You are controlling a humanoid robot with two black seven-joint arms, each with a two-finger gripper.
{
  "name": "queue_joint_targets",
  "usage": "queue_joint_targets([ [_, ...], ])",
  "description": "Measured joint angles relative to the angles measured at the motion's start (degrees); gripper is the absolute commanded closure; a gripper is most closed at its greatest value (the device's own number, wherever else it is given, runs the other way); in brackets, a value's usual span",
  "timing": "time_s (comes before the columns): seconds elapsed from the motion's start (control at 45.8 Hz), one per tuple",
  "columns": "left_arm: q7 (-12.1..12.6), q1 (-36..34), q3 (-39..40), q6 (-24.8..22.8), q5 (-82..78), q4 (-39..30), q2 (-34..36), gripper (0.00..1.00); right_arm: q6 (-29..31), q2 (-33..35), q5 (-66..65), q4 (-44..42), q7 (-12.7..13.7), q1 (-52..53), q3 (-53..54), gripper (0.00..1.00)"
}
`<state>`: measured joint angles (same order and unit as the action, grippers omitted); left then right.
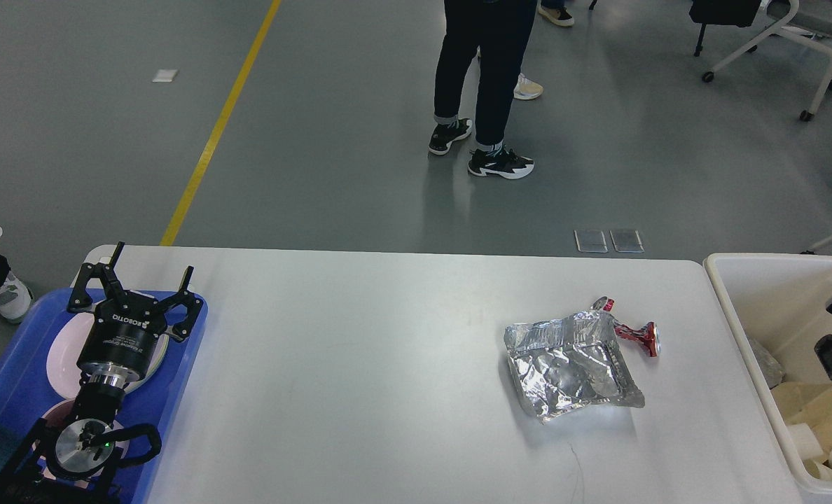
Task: Tidy desktop
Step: 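Raise the right gripper from the bin over the foil bag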
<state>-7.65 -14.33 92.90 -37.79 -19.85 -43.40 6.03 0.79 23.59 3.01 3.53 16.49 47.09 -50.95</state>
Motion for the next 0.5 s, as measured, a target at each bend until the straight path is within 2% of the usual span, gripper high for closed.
queue_joint_targets([
  [0.109, 0.0, 0.0, 0.0, 0.0, 0.04, 0.0, 0.0, 0.04, 9.27, 1.32, -0.65, 2.81, 0.07, 7.16, -4.11, 0.0],
  [0.219, 0.0, 0.0, 0.0, 0.0, 0.04, 0.0, 0.0, 0.04, 15.78, 1.88, -0.79, 8.61, 0.09, 15.44, -9.43, 0.0],
  [0.372, 0.0, 0.0, 0.0, 0.0, 0.01, 0.0, -0.04, 0.04, 24.36, 1.32, -0.88, 20.91, 0.06, 31.42, -17.8, 0.0],
  [0.503, 0.0, 0.0, 0.0, 0.0, -0.02, 0.0, -0.04, 0.04, 29.3, -2.04, -0.91, 32.74, 0.08, 46.45, -22.06, 0.0],
])
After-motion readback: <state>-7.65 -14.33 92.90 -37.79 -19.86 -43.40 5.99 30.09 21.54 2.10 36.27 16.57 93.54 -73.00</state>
